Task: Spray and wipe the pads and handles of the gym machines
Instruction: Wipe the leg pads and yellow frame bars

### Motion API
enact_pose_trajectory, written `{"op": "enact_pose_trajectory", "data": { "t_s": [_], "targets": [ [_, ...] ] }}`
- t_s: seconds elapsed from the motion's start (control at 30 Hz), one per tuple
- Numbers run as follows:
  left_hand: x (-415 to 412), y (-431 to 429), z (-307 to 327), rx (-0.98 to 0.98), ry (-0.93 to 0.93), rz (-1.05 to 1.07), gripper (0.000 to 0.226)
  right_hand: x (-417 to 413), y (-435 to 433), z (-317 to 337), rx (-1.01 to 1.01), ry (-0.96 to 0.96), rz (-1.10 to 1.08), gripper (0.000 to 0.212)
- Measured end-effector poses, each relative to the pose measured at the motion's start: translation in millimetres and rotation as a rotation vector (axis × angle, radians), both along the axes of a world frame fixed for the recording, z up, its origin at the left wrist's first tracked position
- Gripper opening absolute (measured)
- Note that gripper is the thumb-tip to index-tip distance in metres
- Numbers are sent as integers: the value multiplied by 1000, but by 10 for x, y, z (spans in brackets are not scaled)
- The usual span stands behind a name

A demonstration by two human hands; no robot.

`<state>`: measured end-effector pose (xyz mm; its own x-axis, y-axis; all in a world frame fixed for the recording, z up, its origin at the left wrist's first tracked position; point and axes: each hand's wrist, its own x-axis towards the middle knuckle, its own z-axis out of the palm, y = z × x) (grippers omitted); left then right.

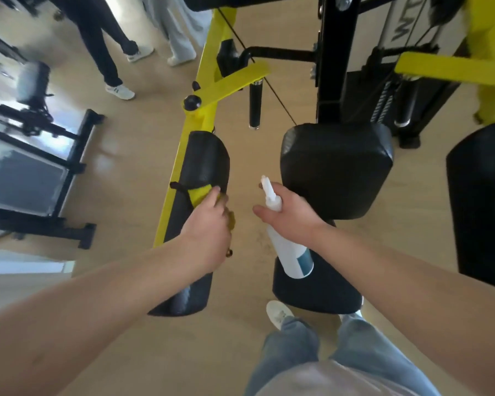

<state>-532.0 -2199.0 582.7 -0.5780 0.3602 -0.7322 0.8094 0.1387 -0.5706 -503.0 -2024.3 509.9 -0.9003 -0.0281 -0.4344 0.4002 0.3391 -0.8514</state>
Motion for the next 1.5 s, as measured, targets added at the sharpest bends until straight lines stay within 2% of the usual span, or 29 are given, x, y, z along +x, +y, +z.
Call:
{"op": "enact_pose_trajectory", "data": {
  "t_s": [0.1,0.2,0.27,0.47,0.63,0.77,0.87,0.97,1.13,1.27,1.4,1.5],
  "targets": [
    [86,-67,-55,-47,-33,-22,57,48,-33,-25,27,-12,-14,53],
    [-320,127,-121,-123,82,25,75,94,-64,-46,25,-26,-14,54],
    [-649,320,-158,-103,167,69,81,133,-60,-71,21,-41,-21,57],
    [-953,580,-161,-129,263,93,78,203,35,-49,30,-47,-92,54],
    [-661,350,-94,-57,184,33,75,230,15,-10,37,-47,-82,54],
    [-288,149,-83,-108,49,24,71,206,-6,67,71,-17,-48,61],
    [66,-15,10,-68,-40,8,63,156,-37,94,66,-4,-8,64],
    [457,-224,95,-16,-127,13,65,108,-98,95,52,9,13,65],
    [742,-409,142,-89,-280,7,62,72,-233,100,57,33,38,67],
    [489,-236,-68,-136,-187,-15,75,146,-202,42,8,-7,29,67],
    [-8,93,-322,-295,-49,-51,68,244,-71,-52,15,-55,-12,67],
    [-472,301,-397,-256,99,-24,72,315,57,-82,56,-71,-13,70]
  ]
}}
